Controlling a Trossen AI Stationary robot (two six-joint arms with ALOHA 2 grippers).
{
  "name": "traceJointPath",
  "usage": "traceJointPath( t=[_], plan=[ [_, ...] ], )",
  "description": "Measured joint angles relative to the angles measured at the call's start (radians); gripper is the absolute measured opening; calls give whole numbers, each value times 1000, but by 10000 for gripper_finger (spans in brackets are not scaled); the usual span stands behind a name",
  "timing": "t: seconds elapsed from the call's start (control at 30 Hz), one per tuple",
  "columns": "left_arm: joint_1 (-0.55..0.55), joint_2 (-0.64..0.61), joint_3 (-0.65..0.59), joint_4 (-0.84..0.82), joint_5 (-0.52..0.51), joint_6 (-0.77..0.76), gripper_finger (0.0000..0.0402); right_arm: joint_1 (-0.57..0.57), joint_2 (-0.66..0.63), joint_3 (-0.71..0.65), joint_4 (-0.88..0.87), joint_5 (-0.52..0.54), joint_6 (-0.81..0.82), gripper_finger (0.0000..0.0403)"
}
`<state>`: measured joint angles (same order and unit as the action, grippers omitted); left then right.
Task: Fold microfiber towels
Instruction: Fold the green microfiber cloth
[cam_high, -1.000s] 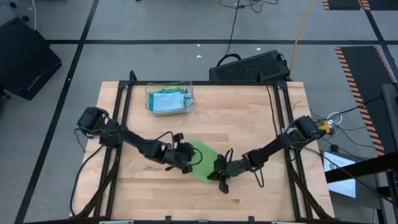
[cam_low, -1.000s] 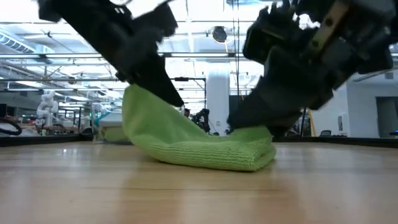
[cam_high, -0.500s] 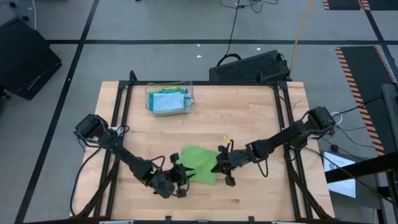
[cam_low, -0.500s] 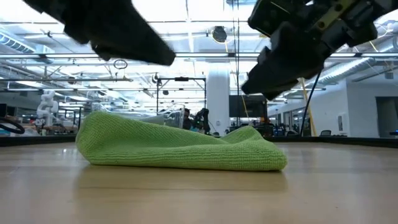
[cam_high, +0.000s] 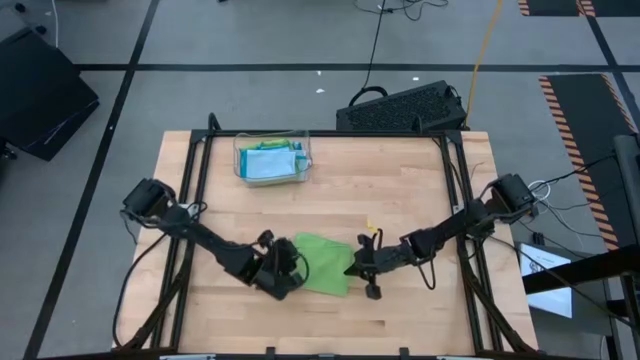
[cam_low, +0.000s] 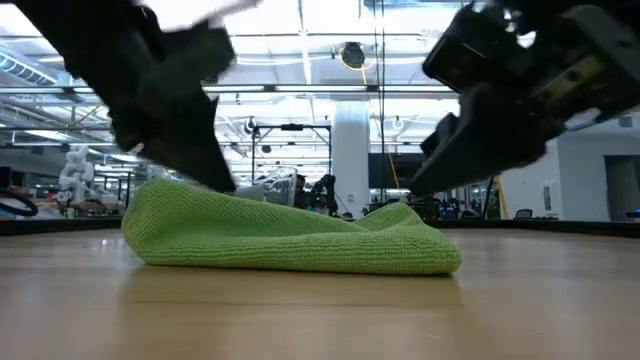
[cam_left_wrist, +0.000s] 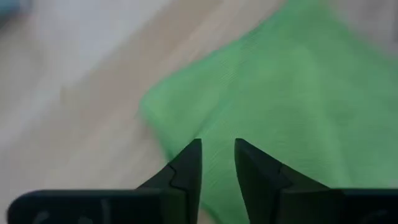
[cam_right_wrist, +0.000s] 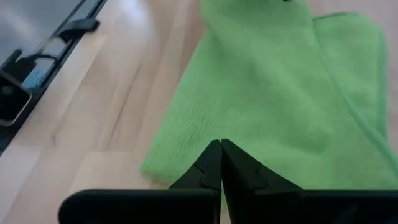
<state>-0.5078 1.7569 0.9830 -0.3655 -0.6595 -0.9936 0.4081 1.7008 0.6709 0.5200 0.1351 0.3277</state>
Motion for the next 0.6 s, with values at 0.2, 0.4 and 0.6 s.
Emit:
traceJointPath(
  t=[0.2, 0.4, 0.6],
  plan=[
    [41, -2, 0, -70, 146, -219, 136, 28, 0, -25, 52, 0, -59, 0],
    [46, -19, 1, -84, 170, -305, 177, 35, 0, -27, 64, 3, -82, 0],
    [84, -10, 1, -71, 290, -321, 191, 52, 0, -27, 122, 47, -98, 0]
  ],
)
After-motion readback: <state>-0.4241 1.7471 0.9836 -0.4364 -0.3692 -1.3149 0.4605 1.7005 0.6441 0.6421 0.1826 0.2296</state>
